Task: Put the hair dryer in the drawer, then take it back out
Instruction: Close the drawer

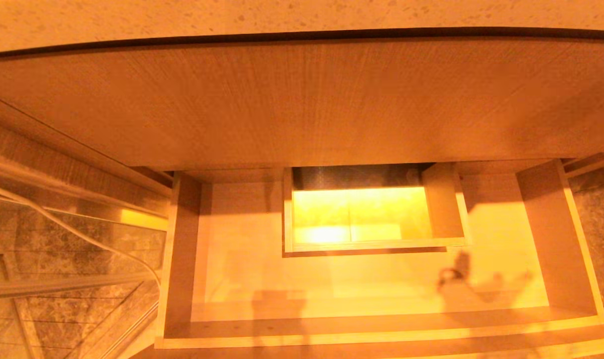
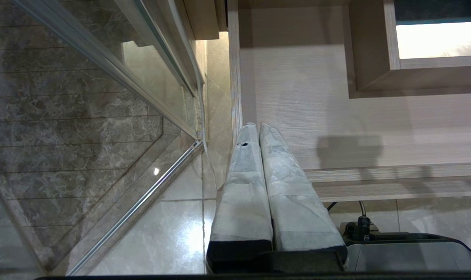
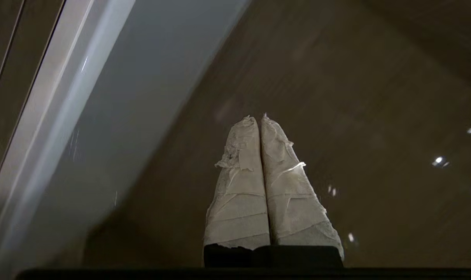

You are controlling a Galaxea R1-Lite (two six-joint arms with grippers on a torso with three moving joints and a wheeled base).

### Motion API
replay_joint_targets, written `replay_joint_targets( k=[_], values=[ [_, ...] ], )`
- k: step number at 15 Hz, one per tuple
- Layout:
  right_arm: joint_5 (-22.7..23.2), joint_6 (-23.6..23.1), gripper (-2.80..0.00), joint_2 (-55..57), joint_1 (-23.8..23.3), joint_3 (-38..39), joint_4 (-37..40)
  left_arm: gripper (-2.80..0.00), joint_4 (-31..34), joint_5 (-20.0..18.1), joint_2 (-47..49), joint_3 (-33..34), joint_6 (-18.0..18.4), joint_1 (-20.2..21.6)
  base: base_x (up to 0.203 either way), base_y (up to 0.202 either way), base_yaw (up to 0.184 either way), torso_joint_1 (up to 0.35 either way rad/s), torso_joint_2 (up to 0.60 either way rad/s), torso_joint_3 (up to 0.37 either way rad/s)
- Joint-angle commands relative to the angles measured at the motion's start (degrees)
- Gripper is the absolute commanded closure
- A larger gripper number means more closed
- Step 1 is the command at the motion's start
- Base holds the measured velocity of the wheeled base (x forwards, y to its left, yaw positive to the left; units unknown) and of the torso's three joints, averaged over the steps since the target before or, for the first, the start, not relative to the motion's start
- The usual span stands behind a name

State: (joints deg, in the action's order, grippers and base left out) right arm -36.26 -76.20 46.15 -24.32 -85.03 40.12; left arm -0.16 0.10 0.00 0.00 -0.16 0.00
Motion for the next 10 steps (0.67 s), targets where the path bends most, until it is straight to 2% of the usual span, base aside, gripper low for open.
replay_joint_targets(
  k=[1, 6, 10],
  values=[
    [-4.1, -0.3, 0.00, -2.8, -3.0, 3.2, 12.5, 0.00, 0.0, 0.0, 0.0, 0.0, 0.0, 0.0, 0.000, 0.000, 0.000, 0.000, 0.00, 0.000],
    [-5.8, 0.8, 0.00, 3.4, -4.1, 11.5, 19.8, 0.00, 0.0, 0.0, 0.0, 0.0, 0.0, 0.0, 0.000, 0.000, 0.000, 0.000, 0.00, 0.000],
    [-5.4, 9.6, 0.00, 15.0, -4.0, 12.5, 28.1, 0.00, 0.0, 0.0, 0.0, 0.0, 0.0, 0.0, 0.000, 0.000, 0.000, 0.000, 0.00, 0.000]
  ],
)
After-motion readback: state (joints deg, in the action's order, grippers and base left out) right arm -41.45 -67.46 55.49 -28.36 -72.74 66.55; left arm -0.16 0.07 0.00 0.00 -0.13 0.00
